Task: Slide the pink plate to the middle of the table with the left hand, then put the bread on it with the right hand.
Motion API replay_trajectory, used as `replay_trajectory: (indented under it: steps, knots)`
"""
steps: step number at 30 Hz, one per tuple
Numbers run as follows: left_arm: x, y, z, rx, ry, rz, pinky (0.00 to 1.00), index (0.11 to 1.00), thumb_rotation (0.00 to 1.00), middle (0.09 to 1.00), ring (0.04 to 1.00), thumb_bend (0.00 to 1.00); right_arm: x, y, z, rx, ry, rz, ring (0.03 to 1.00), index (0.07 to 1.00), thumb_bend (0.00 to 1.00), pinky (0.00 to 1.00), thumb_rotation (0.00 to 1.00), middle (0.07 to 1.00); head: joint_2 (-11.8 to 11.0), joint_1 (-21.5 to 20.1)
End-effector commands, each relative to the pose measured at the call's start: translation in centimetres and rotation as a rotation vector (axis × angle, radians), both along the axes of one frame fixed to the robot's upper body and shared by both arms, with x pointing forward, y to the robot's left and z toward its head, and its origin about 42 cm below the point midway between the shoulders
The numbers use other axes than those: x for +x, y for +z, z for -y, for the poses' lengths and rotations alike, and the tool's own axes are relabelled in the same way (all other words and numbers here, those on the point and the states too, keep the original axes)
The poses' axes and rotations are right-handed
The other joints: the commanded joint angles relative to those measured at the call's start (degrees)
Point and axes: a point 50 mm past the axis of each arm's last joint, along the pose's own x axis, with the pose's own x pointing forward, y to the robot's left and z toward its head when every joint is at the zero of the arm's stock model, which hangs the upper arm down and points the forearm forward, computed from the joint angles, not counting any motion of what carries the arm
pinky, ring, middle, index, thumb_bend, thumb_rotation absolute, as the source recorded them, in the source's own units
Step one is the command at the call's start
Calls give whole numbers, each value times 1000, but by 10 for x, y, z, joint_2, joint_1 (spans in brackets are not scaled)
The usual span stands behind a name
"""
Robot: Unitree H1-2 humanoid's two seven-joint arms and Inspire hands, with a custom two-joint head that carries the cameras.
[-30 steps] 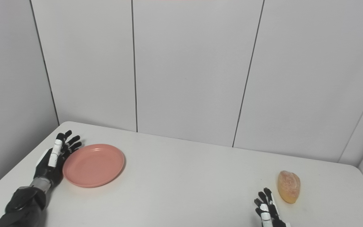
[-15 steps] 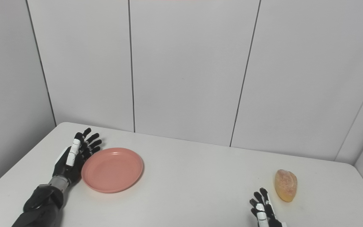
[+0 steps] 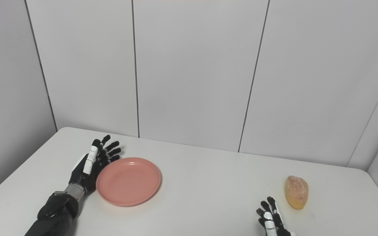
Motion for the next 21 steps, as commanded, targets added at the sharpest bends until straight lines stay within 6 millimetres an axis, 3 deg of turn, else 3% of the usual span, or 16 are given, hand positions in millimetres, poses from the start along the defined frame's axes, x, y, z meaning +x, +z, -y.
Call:
replay_trajectory:
  steps: [1,21]
  knots:
    - [5,5,10,-9,-26,16,894,979,879,926,914,888,-9,-12,-4,11,-4,-49,898,963,698,929,955,934,1,1]
    - [4,-15,62,-84,-97,-22,890,973,872,913,892,895,-9,-7,-11,23,-3,-51,890,955,694,920,944,928,15,-15]
